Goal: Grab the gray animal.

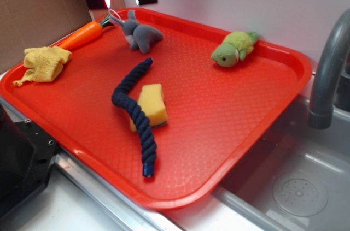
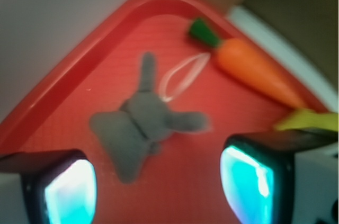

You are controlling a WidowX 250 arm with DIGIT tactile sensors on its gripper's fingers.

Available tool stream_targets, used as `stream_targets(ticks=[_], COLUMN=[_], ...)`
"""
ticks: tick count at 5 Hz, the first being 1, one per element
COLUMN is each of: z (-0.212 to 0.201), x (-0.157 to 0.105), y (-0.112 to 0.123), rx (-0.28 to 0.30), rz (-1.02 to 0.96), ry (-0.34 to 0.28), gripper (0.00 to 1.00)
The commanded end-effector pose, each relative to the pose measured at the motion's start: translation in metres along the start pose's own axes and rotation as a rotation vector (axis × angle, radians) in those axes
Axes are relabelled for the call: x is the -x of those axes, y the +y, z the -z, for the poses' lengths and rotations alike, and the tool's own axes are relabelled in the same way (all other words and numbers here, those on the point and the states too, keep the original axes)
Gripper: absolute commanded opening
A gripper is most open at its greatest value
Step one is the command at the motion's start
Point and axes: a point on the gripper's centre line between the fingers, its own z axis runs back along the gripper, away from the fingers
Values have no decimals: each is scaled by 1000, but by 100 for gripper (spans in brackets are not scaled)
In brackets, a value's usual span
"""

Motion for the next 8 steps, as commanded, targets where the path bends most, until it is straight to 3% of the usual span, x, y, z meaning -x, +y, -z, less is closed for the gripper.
stream_targets(ticks=[1, 2, 3, 6, 7, 8], z=[26, 38, 29, 29, 1, 4], x=[7, 9, 25, 25, 10, -5], y=[17, 15, 22, 22, 13, 1], rx=[49, 36, 50, 50, 120, 144], rz=[-38, -15, 5, 5, 31, 52], ry=[-11, 6, -20, -20, -34, -51], gripper=[100, 100, 100, 100, 100, 100])
